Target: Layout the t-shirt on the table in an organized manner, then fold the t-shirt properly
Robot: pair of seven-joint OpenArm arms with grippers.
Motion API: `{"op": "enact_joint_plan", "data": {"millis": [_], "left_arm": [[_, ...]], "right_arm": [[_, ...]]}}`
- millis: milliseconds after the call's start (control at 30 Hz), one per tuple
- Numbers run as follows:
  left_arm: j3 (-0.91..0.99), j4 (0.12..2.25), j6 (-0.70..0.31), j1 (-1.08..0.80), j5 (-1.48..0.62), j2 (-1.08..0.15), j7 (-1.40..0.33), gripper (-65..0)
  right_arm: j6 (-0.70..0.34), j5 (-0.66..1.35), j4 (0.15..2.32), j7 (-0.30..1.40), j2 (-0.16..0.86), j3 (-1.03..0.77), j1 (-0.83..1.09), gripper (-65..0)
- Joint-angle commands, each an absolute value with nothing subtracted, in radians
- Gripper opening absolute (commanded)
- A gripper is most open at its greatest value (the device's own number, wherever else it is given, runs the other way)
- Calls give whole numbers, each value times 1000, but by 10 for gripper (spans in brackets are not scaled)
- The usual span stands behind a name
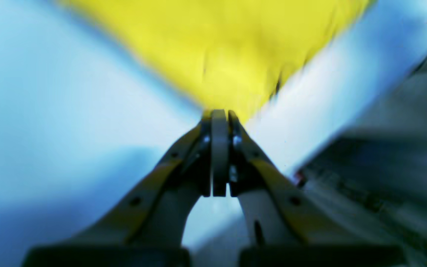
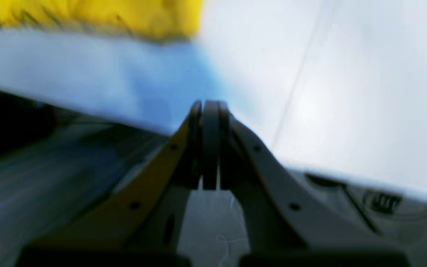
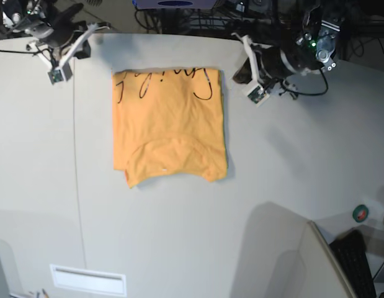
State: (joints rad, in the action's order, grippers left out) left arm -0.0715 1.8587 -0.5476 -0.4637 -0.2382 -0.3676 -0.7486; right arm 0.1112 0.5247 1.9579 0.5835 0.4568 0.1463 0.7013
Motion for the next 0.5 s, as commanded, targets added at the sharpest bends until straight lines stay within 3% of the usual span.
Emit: {"op": "enact_joint_plan", "data": {"millis": [0, 233, 367, 467], "left_arm": [[-70, 1900, -559, -504, -265, -394, -728, -650], [-65, 1908, -556, -783, -262, -464, -723, -650], [-74, 1771, -556, -828, -262, -453, -716, -650], [-74, 1575, -556, -792, -262, -409, -598, -650]], "right_arm": [[105, 530, 1982, 565, 475, 119, 742, -650], [71, 532, 1962, 602, 476, 33, 1001, -650], [-150, 532, 1821, 676, 470, 38, 995, -650], [-308, 529, 1615, 707, 467, 51, 880, -650]]}}
